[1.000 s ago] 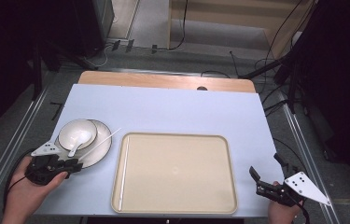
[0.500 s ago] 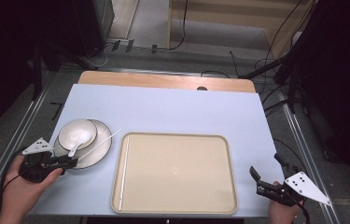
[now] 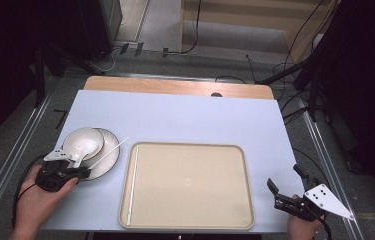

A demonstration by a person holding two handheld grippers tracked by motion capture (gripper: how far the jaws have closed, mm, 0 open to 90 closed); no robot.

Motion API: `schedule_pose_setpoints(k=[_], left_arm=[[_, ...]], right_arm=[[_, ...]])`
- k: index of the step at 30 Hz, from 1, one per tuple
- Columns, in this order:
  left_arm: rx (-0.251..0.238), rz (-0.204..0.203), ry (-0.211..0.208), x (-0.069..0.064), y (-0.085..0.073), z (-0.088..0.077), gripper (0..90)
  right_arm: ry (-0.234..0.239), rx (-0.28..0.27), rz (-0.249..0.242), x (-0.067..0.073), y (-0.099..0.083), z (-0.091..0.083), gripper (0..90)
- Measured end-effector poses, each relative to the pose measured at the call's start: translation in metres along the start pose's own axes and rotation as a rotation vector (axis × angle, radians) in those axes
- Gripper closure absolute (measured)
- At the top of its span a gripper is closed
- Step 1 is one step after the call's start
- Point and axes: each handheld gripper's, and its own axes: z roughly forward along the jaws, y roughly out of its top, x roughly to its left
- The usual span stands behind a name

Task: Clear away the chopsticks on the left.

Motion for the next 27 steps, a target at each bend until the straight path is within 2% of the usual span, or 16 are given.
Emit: schedule_pose_setpoints(k=[1,2,10,14,20,27], left_arm=[[0.002,0.000,-0.013,-0.001,0.000,0.000,82.5],[0.009,0.007,-0.013,-0.003,0.001,0.000,85.2],[-0.009,0.016,-0.024,-0.009,0.004,-0.005,85.6],[-0.014,0.016,-0.051,-0.015,0.006,-0.008,85.7],[-0.034,0.024,-0.050,-0.028,0.011,-0.011,85.7],[-0.026,0.046,-0.067,-0.043,0.016,-0.006,85.7]], right_arm=[[-0.001,0.000,0.000,0.000,0.000,0.000,6.4],[0.000,-0.001,-0.001,0.000,0.000,0.000,6.4],[-0.006,-0.002,0.001,-0.001,0.000,-0.001,6.4],[-0.006,-0.002,0.003,-0.001,0.000,-0.001,6.4],[-0.007,-0.003,-0.001,-0.001,0.000,-0.001,6.4],[-0.010,-0.007,-0.001,-0.002,0.000,-0.002,6.5]])
